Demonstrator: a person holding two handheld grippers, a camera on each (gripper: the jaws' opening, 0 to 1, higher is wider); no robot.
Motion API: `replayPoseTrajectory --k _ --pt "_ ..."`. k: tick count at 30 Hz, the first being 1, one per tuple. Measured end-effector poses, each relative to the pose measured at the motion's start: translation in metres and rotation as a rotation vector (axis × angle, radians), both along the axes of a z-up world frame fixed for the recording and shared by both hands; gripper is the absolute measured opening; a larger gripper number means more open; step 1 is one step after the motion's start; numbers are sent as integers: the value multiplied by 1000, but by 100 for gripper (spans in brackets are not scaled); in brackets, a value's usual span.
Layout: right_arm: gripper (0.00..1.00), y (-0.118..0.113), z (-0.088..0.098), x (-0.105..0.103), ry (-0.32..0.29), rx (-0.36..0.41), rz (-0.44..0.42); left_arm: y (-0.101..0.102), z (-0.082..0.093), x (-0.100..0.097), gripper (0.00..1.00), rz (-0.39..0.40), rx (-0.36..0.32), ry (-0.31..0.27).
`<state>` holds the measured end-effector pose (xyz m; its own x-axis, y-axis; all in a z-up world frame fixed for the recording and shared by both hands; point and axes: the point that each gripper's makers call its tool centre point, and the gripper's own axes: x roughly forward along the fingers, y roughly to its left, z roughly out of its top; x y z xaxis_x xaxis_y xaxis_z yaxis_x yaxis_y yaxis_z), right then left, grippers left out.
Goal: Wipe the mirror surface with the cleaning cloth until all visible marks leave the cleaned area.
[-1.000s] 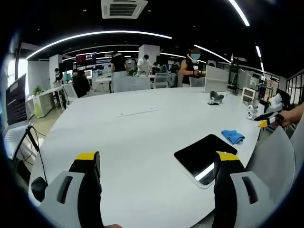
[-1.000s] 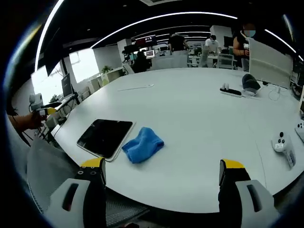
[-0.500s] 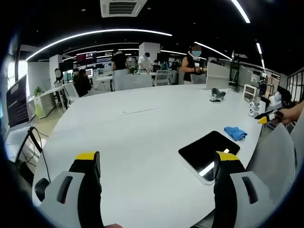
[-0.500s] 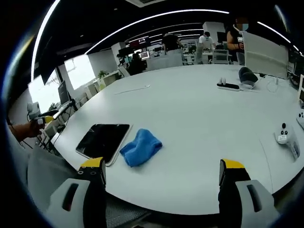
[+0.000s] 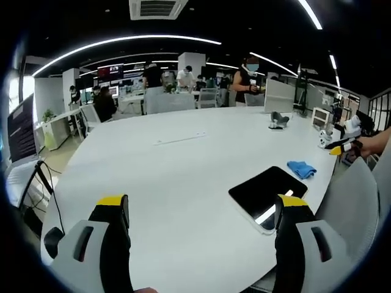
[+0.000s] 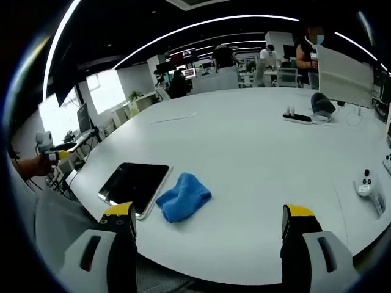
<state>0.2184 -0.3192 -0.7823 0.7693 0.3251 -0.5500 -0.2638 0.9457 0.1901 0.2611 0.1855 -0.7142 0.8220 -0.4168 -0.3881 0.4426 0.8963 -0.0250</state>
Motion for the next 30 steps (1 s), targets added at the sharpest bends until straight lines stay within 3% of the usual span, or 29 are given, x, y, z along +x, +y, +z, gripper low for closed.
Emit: replayPoseTrajectory --k 4,7,10,14,17,25,26,30 --pt "98 5 5 -2 -25 -7 18 -4 3 6 99 -9 -1 -5" --pt "98 4 3 -7 -8 50 -11 -10 9 7 99 -19 -9 -23" --pt "98 0 -3 -11 20 32 -17 -11 6 7 99 -24 -9 -24" --pt "98 -1 -1 -12 13 39 -18 -12 4 3 99 -27 -6 -20" --pt "93 0 -4 -16 45 42 -2 -8 6 2 99 -12 -13 -27" --pt "96 4 -4 -16 36 -2 20 -1 2 0 99 2 -21 -34" --pt "96 6 -3 -15 30 -4 27 -2 -4 -4 99 11 -43 27" --pt "95 11 -2 -14 14 -32 58 2 -2 -2 99 17 -32 3"
